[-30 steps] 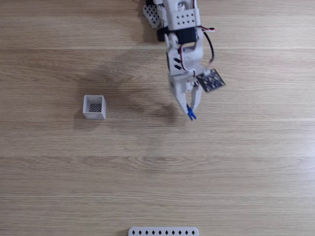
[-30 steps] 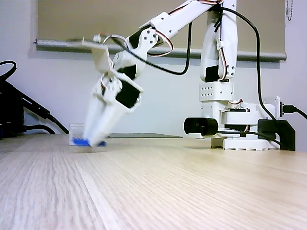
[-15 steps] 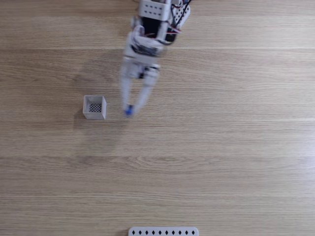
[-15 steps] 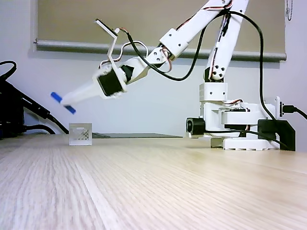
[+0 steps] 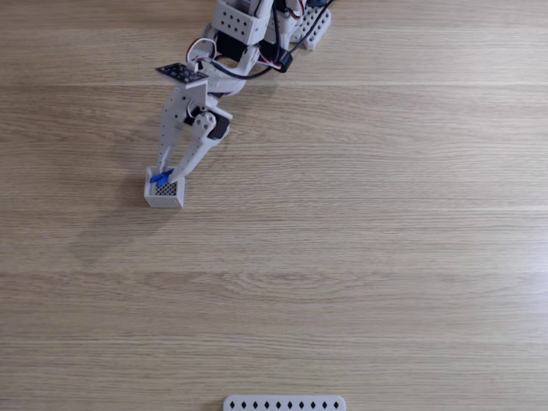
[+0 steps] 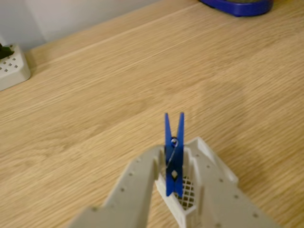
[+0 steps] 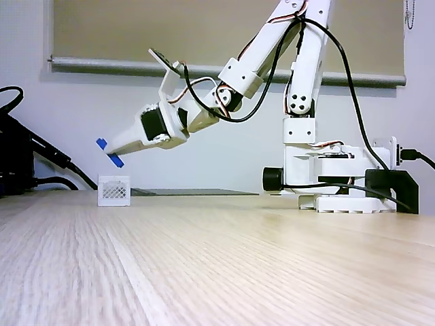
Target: Grasp a peg and put it in the crate.
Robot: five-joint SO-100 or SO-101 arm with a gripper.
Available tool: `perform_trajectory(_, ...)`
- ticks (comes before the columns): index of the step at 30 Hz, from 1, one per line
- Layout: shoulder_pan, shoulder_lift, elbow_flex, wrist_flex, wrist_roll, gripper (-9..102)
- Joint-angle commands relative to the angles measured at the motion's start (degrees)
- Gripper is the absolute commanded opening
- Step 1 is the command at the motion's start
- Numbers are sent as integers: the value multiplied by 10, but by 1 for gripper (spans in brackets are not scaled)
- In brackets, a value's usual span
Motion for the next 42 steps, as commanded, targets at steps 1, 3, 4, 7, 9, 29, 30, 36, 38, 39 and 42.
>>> perform_trajectory(1,8,-6,-66,-20,5,-1)
perform_trajectory(3,8,-18,-79,-20,5,-1)
perform_trajectory(4,8,-24,-83,-20,5,-1)
perform_trajectory(7,8,-37,-93,-20,-2,-1)
perform_trajectory(9,9,-40,-96,-21,-3,-1)
perform_trajectory(29,44,-34,-88,-12,5,13)
perform_trajectory(30,43,-33,-88,-12,4,16)
perform_trajectory(36,42,-31,-91,-11,5,10)
perform_trajectory(38,41,-16,-91,-11,7,-2)
perform_trajectory(39,40,-4,-87,-10,7,-4)
perform_trajectory(42,14,35,-77,10,20,1)
